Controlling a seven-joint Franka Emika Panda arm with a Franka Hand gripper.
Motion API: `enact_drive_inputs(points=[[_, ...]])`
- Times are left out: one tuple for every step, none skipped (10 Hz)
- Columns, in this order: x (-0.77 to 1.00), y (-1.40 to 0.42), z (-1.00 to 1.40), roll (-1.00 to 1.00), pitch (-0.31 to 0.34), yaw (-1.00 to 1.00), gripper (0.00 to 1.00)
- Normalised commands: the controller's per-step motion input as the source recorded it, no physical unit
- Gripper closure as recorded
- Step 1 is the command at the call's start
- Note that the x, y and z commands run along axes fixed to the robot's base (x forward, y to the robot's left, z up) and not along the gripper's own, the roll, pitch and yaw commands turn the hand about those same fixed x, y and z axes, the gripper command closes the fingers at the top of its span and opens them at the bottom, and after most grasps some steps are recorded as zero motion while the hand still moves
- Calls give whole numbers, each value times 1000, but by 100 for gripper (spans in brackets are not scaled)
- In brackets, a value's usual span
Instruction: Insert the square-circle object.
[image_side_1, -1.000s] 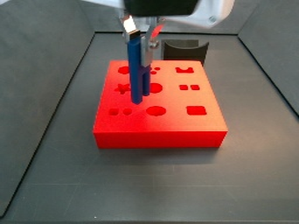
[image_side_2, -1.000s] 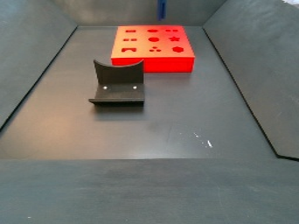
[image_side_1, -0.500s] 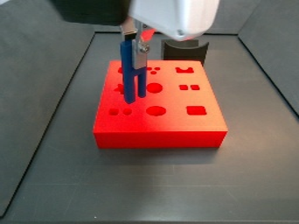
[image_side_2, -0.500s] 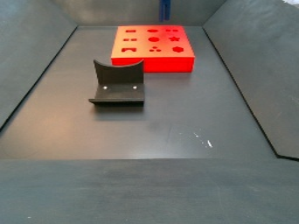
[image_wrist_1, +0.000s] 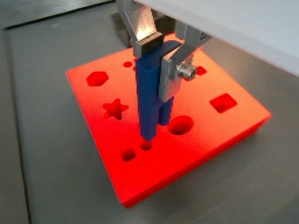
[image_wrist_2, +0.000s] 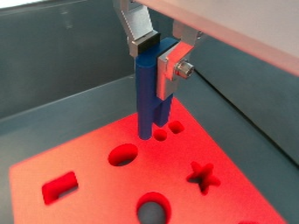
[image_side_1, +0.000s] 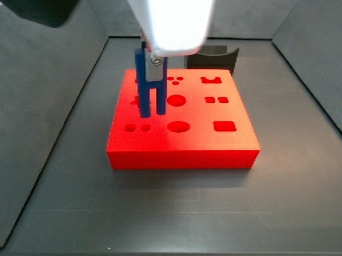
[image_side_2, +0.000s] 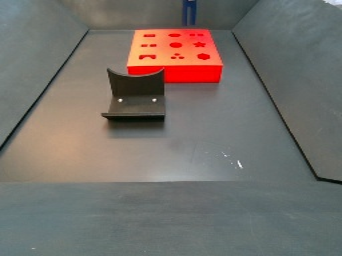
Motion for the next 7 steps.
enact_drive_inputs(points=[[0,0,-91,0,-39,-1000,100],[0,-9,-143,39,0,-1000,100],[0,0,-131,53,0,-989,100],[-251,0,-94,99,3,-720,100],[-349,0,-57,83,0,-377,100],[-349,0,-106,53,0,-137,100],[-177,-74,-151,0,-41,0,100]])
